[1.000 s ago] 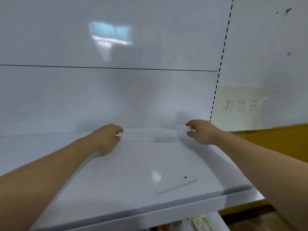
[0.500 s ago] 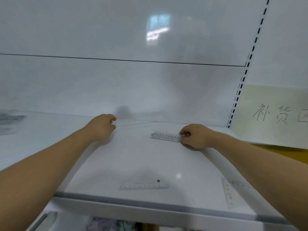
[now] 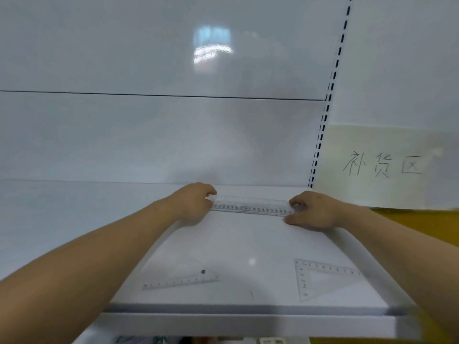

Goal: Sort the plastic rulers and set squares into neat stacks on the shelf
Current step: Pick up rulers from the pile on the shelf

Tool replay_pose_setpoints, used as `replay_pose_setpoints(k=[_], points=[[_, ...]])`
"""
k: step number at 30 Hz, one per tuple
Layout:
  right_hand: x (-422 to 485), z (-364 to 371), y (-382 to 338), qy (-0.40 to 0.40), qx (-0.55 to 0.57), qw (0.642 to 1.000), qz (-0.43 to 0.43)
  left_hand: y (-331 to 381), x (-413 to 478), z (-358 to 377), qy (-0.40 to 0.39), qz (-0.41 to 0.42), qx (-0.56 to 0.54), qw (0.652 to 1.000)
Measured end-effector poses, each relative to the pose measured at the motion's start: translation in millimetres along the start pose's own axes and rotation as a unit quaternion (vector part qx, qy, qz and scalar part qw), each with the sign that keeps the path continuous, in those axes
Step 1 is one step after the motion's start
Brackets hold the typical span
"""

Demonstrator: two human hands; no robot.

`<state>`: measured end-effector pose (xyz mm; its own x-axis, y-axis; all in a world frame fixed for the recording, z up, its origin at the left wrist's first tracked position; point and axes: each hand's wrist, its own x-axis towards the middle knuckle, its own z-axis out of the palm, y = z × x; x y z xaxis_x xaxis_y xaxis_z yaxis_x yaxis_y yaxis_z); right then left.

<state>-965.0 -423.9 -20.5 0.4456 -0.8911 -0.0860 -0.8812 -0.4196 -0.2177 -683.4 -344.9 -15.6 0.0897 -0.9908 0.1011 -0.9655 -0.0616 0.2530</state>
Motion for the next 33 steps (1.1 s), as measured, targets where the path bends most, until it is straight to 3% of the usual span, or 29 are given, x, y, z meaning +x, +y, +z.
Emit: replay_pose_setpoints(k=[6,10,18,26,33], points=[[-13,6,19,0.017,0.025,1.000,0.001,14,1,6,-0.057,0.016,0.032,0.998],[-13,8,19,0.022,0.023,0.999,-0.009,10,2,8,-0.045,0.023,0.047,0.998],[12,-14,-5,0.015,-0.015,0.999,-0.040,8,-8,-2,-0.058,-0.024,-0.013,0.998],[47,-12,-126,0.006,-0.019,0.989,-0.147,-40,-75,-22,-0.022,-0.073,-0.002,0.997],[55,11,-291,0.003,-0.009,0.971,-0.240,-145,-158,-67,0.044,-0.167,0.021,0.985]])
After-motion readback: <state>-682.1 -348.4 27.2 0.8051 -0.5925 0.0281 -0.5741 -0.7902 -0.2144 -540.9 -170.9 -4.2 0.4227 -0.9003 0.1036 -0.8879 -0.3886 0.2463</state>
